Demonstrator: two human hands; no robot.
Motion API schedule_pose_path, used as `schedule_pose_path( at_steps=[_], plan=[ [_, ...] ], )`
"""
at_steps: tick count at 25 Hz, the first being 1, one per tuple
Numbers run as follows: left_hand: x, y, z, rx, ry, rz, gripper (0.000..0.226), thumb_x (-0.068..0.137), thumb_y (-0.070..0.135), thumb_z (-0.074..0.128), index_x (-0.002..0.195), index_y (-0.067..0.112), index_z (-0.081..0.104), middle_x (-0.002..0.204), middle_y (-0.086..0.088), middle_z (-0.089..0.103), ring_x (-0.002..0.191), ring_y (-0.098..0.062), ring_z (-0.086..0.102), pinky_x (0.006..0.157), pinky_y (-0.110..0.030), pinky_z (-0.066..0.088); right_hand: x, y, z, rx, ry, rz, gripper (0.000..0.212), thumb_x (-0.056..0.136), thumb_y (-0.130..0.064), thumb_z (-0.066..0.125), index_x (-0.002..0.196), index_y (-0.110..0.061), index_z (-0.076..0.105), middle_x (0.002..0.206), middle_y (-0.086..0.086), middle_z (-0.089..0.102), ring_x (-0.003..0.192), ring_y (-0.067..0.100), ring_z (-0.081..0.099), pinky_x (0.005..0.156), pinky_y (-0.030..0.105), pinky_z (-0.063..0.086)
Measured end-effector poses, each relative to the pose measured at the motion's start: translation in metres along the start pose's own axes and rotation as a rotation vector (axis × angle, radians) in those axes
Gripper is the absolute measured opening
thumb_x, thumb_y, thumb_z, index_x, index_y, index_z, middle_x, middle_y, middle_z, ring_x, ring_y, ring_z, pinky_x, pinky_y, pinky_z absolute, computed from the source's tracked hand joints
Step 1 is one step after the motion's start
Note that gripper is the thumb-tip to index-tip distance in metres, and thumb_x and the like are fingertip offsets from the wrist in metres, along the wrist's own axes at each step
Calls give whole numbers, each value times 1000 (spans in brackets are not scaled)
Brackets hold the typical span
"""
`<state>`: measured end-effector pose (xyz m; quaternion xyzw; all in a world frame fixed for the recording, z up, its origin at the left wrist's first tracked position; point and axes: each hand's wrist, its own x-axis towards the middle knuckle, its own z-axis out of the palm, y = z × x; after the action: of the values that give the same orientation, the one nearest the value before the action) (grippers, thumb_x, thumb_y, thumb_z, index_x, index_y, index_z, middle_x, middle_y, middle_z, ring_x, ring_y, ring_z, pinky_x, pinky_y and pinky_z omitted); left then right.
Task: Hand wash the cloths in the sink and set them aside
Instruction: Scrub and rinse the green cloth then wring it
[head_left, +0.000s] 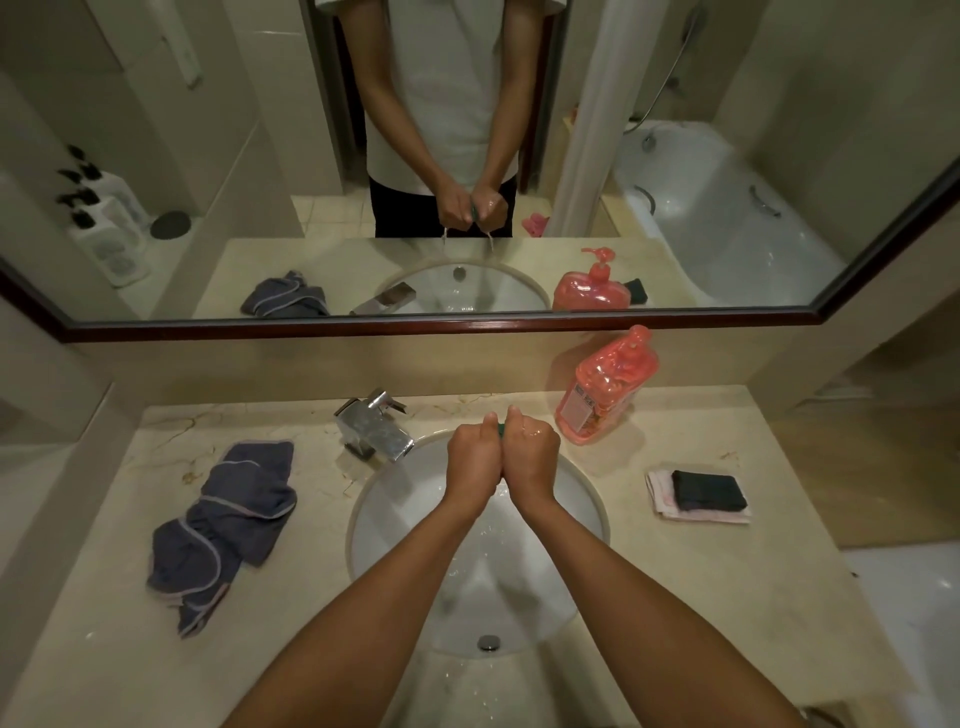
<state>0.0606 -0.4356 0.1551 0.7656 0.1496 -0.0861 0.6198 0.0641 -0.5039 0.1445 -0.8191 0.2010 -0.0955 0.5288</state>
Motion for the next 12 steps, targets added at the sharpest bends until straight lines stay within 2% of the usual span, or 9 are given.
schedule_pose_path(
  at_steps=[3,6,9,11,12],
  plan=[
    [-8,5,9,-66,-28,-76,53,105,28,38,60,5,53,45,-6,48,41,-21,43,43,-24,34,0,0,-12,-63,3,-112,52,103,-11,47,52,-3,51,51,14,54,51,30,51,57,47,43],
    [-13,8,13,-86,2,-67,52,107,33,35,68,5,57,48,-5,51,40,-18,45,39,-21,33,0,-3,-23,-55,-4,-137,53,105,-21,46,53,-13,47,51,4,51,52,22,49,55,41,41],
    [-13,18,10,-159,67,-57,37,107,36,36,84,13,54,71,-8,58,57,-19,54,40,-23,39,-2,-9,-32,206,-162,-12,35,103,-31,46,72,-21,56,64,-7,56,60,9,53,55,30,42],
    [-11,27,5,-179,92,-72,24,106,36,38,92,22,51,89,-11,63,75,-25,62,50,-28,46,-6,-14,-36,359,-303,79,20,105,-29,46,96,-24,63,82,-5,64,69,6,63,53,26,48],
    [-13,31,3,-149,88,-46,20,106,35,39,92,26,51,94,-10,64,83,-27,63,55,-31,47,-7,-16,-37,402,-331,118,19,105,-28,46,101,-23,64,87,-2,66,70,6,65,50,25,48]
  ],
)
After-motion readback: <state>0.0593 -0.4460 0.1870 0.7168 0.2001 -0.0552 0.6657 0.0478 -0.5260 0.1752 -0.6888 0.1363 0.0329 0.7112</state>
